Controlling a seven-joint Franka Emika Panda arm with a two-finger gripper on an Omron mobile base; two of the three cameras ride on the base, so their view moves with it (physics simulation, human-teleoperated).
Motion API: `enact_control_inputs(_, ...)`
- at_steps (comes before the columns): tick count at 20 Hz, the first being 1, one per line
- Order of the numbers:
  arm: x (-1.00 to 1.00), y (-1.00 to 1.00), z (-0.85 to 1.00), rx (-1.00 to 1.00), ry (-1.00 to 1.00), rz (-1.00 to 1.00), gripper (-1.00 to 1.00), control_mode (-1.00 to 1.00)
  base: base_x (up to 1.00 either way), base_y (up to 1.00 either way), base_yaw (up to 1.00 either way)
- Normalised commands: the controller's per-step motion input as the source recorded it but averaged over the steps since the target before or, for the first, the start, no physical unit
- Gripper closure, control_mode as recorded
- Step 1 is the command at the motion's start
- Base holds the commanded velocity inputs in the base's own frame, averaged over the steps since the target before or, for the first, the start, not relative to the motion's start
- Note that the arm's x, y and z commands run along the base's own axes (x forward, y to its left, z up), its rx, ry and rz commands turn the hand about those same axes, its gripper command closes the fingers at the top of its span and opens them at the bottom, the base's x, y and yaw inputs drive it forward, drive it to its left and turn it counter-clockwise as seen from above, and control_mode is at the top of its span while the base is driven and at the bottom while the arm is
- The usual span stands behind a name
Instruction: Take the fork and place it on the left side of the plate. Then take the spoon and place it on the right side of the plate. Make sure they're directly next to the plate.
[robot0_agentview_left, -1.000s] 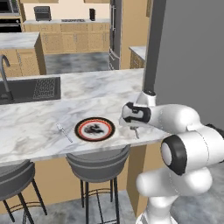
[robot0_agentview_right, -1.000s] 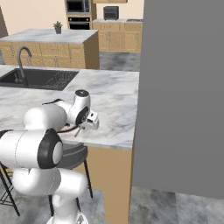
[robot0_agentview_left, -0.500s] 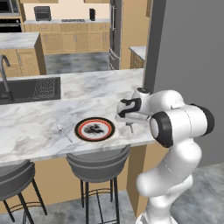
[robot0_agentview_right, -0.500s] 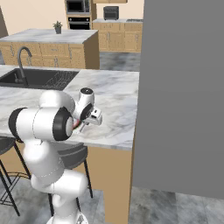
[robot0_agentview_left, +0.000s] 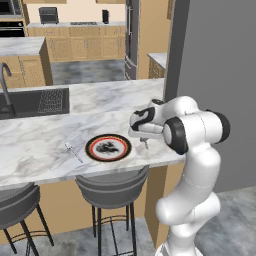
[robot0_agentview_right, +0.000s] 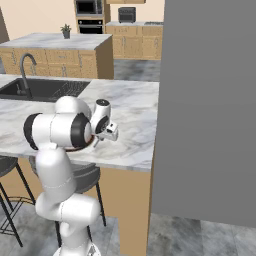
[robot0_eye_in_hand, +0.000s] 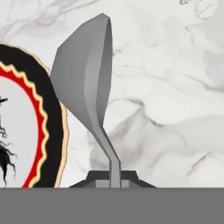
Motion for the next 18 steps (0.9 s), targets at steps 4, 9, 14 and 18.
enact_control_inputs(4, 0.06, 0.02, -0.32, 0.00, 0.05, 0.00, 1.00, -1.00, 0.00, 0.00, 0.00)
enact_control_inputs(9, -0.07, 0.03, -0.41, 0.00, 0.04, 0.00, 1.00, -1.00, 0.00, 0.00, 0.00)
enact_control_inputs(14, 0.04, 0.11, -0.33, 0.01, 0.01, 0.00, 1.00, -1.00, 0.00, 0.00, 0.00)
enact_control_inputs(18, 0.20, 0.14, -0.20, 0.02, 0.00, 0.00, 1.00, -1.00, 0.00, 0.00, 0.00)
